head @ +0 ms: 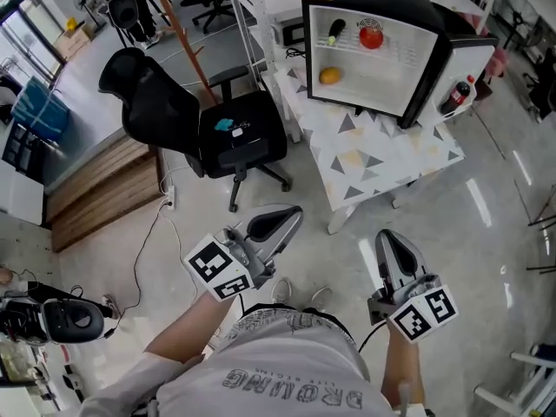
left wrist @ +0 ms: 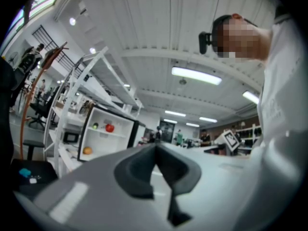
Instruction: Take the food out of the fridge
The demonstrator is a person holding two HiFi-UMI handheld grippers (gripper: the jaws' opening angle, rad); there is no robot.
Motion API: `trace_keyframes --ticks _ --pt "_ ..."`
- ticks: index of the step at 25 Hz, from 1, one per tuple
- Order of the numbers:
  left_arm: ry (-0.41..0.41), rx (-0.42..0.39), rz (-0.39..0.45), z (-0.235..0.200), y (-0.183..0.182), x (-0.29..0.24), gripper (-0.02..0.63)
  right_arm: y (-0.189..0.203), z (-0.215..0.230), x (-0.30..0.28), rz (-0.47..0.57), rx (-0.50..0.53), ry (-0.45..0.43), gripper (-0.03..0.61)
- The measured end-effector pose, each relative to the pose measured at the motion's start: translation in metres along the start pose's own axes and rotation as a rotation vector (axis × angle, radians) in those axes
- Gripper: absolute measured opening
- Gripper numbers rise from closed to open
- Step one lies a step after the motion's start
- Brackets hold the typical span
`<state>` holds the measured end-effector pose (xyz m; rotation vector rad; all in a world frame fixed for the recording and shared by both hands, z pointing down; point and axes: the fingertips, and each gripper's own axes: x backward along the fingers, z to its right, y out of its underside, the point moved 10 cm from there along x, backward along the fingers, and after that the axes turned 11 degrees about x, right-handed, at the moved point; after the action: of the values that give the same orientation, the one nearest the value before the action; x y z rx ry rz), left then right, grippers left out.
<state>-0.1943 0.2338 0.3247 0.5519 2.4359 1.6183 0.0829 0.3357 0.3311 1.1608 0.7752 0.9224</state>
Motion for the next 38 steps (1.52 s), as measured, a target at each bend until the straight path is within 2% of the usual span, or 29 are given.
trace_keyframes --ticks 11,18,29,38 --pt "-0.018 -0.002 0.014 0.033 0.021 -0.024 0.006 -0.003 0.029 0.032 0.009 -0.008 -0.023 0.002" --pt "-0.032 -0.004 0.011 0.04 0.024 -0.03 0.006 -0.004 0.037 0.039 0.013 -0.016 -0.033 0.002" --pt "-0.03 -0.003 0.018 0.028 0.024 -0.044 0.006 -0.005 0.052 0.03 0.013 -0.012 -0.029 0.002" --pt "-0.019 0.006 0.023 -0.002 0.019 -0.064 0.006 -0.01 0.072 0.003 0.014 0.0 -0.009 0.002"
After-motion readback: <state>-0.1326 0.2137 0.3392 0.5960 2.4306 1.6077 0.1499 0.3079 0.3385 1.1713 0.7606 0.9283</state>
